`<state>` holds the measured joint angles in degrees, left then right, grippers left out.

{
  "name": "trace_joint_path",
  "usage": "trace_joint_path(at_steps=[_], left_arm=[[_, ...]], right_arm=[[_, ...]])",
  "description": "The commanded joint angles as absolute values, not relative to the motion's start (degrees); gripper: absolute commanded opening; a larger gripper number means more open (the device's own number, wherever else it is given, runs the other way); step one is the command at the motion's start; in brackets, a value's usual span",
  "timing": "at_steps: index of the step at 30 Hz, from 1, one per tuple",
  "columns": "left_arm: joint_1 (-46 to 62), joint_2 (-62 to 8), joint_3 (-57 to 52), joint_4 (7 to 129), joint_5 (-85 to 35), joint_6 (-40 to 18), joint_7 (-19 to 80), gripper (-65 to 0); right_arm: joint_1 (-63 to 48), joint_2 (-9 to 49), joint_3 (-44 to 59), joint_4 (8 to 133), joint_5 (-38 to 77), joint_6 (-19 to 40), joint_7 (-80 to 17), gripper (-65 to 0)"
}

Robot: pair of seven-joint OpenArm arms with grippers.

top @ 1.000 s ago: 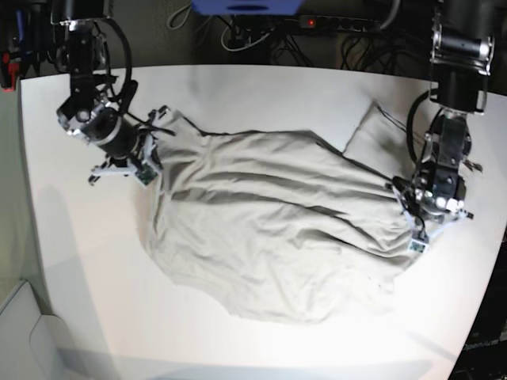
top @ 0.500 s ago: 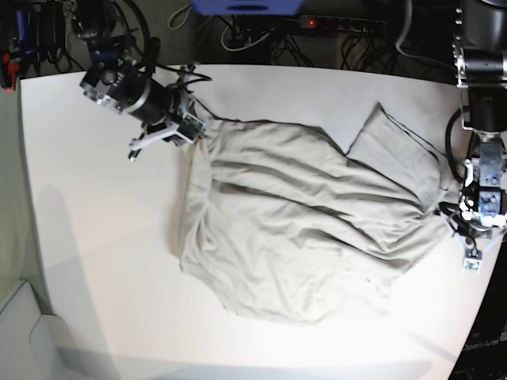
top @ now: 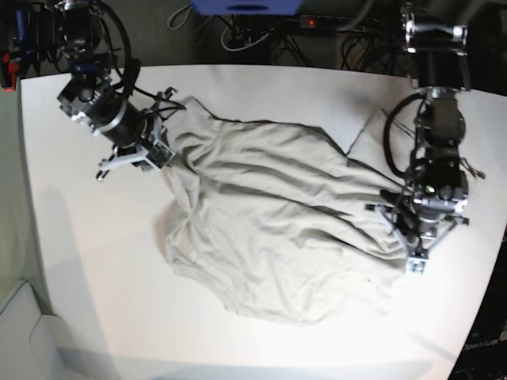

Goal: Layout the t-shirt on the table in an organized manner, then fold the t-shirt properly
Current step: 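Move the left gripper across the shirt and grasp the fabric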

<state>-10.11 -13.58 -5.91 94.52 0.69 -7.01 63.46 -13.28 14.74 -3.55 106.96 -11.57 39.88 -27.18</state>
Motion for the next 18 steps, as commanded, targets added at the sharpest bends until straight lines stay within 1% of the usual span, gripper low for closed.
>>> trace_joint_path(at_steps=[1, 3, 7, 9, 11, 14, 18], left_arm=[[-10.15, -11.82, -4.44, 96.31, 0.66, -6.55, 63.52, -64.9], [-8.22, -8.48, -0.40, 97.36, 0.84, -6.46, 63.96, -64.9], [-5.49, -3.03, 6.99, 95.78, 0.84, -6.46, 63.43, -64.9], [-4.70, -1.45, 9.27, 94.99, 0.84, -6.46, 63.43, -64.9], [-3.74, -1.10, 10.59, 94.81, 0.84, -6.29, 63.60, -64.9], [-1.98, -1.45, 10.86, 93.05, 0.84, -6.29, 63.43, -64.9], [0.22, -5.76, 10.68, 89.63, 0.48, -6.37, 63.25, -64.9]], right_arm=[[-12.70, 15.16, -3.30, 108.00, -10.86, 40.00, -25.80, -64.8], [-12.70, 15.16, -3.30, 108.00, -10.86, 40.00, -25.80, -62.9], [-12.70, 15.16, -3.30, 108.00, -10.86, 40.00, -25.80, -54.0], [-12.62, 15.16, -3.30, 108.09, -10.86, 40.00, -25.80, -51.6], [-12.62, 15.16, -3.30, 108.09, -10.86, 40.00, -25.80, -52.6], [-11.56, 15.25, -3.21, 108.00, -10.86, 40.00, -25.80, -57.0], [-11.12, 15.25, -3.21, 108.00, -10.95, 40.00, -25.80, -62.4]])
